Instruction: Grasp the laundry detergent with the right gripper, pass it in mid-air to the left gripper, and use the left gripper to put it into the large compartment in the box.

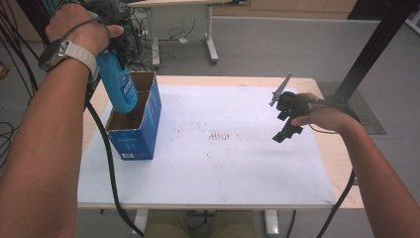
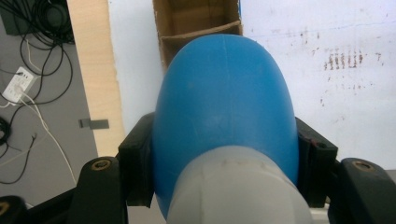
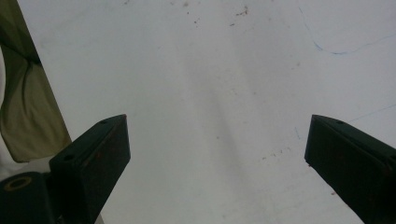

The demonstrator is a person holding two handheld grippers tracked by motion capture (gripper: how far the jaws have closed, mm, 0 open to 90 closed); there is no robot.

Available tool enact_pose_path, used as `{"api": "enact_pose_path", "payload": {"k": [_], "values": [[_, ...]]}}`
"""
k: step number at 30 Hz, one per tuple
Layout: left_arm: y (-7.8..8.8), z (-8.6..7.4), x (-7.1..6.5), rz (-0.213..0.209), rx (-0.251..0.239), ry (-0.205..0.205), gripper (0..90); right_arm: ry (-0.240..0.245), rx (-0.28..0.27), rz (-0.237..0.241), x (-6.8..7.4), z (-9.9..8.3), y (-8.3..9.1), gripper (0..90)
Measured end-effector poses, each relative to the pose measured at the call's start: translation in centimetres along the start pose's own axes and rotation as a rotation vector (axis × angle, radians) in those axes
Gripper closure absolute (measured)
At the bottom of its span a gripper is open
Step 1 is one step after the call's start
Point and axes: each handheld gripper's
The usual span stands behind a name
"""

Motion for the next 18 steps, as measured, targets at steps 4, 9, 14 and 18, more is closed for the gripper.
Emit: {"api": "enact_pose_path", "payload": {"k": [4,9,14,18], "values": [[-0.4,0.1,0.1,0.002,-0.003,-0.003,37.6,0.000,0.003,0.000,0.0,0.1,-0.2,6.7],[-1.1,0.1,0.3,0.000,0.001,-0.001,37.6,0.002,0.007,0.003,0.0,0.1,-0.3,6.7],[-1.9,0.1,0.5,-0.005,-0.001,0.000,37.6,-0.003,0.008,0.003,0.0,0.1,-0.3,6.7],[-2.6,0.2,0.5,-0.009,0.008,-0.003,37.6,-0.005,0.009,0.002,0.0,0.1,-0.3,6.7]]}}
Point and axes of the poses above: each handheld gripper's, and its own axes: y roughly backward along the jaws, z roughly out of its top, x roughly to its left, and after that the axes turned 1 degree about -x, right-handed
